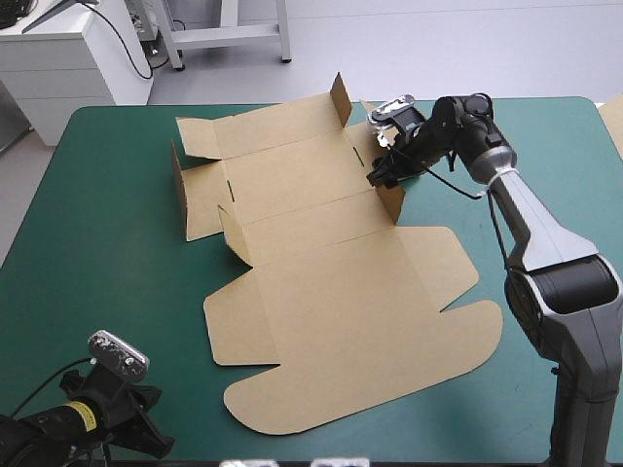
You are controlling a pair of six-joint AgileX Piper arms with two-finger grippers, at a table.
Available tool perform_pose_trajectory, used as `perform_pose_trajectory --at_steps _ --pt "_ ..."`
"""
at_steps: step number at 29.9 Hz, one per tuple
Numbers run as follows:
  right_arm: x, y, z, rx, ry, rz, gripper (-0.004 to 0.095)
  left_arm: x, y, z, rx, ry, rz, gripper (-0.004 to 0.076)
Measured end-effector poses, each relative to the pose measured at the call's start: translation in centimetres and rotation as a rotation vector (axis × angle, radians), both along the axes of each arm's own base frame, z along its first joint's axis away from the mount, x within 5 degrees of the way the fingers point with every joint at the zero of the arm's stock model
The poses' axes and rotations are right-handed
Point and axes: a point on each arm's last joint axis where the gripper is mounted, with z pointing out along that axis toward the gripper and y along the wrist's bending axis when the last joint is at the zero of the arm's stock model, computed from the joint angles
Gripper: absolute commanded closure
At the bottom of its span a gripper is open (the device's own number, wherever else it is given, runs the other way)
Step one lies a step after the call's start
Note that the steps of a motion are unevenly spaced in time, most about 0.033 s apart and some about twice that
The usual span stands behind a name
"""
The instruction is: Fold the box
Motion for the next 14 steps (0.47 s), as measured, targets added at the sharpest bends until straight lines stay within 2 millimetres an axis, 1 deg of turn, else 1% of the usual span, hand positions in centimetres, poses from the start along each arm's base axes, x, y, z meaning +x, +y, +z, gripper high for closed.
perform_pose_trajectory --at_steps 3,9,11,13,14 --pt "0.6 0.2 -0.9 -0.008 0.016 -0.019 0.0235 0.0 0.0 0.0 0.000 0.001 0.000 0.0731" --pt "1.1 0.3 -2.3 -0.008 0.056 -0.046 0.0243 0.0 0.0 0.0 0.000 0.000 0.000 0.0731" --pt "1.2 0.3 -2.7 -0.010 0.065 -0.048 0.0270 0.0 0.0 0.0 -0.001 0.001 0.003 0.0731" --pt "1.4 0.3 -3.3 -0.012 0.076 -0.049 0.0319 0.0 0.0 0.0 -0.001 0.001 0.008 0.0731" --pt "1.5 0.4 -3.6 -0.012 0.081 -0.051 0.0361 0.0 0.1 0.0 0.000 0.001 0.013 0.0731"
